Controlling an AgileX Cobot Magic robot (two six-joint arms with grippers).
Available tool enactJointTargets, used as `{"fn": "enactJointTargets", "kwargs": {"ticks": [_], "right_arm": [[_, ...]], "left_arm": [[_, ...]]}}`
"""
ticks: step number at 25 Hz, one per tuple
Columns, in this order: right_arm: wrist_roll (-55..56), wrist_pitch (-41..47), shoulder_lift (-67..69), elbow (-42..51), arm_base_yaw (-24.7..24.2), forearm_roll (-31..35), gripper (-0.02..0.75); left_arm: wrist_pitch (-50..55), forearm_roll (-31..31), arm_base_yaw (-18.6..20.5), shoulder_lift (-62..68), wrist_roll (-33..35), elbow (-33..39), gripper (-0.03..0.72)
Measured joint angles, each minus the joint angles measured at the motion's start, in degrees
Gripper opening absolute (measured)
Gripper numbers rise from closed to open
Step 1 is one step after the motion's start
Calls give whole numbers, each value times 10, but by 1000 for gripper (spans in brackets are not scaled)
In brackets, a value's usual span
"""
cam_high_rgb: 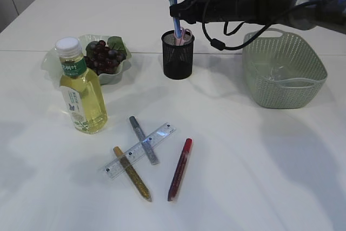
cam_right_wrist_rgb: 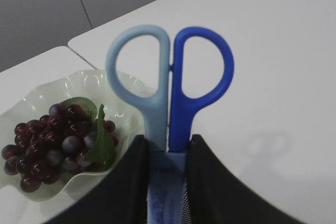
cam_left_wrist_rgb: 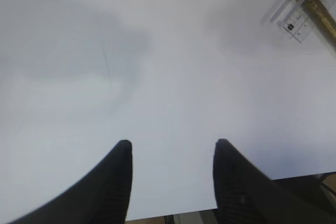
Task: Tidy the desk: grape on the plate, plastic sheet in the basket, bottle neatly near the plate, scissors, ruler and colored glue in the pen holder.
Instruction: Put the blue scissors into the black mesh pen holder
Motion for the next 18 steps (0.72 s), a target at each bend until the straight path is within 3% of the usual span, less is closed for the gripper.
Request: {"fn": "enactJointTargets", "kwargs": {"ticks": [4,9,13,16,18], "right_arm": [[-1,23,12,0,0,2,209],[-1,28,13,0,0,-1,349],[14,37,13,0,0,-4,389],[75,39,3,0,0,-43,396],[133,40,-16,0,0,-109,396]], "left_arm": [[0,0,0,0,0,0,363],[0,0,0,0,0,0,363],[0,0,0,0,0,0,363],[0,0,0,0,0,0,363],[0,0,0,0,0,0,363]]}}
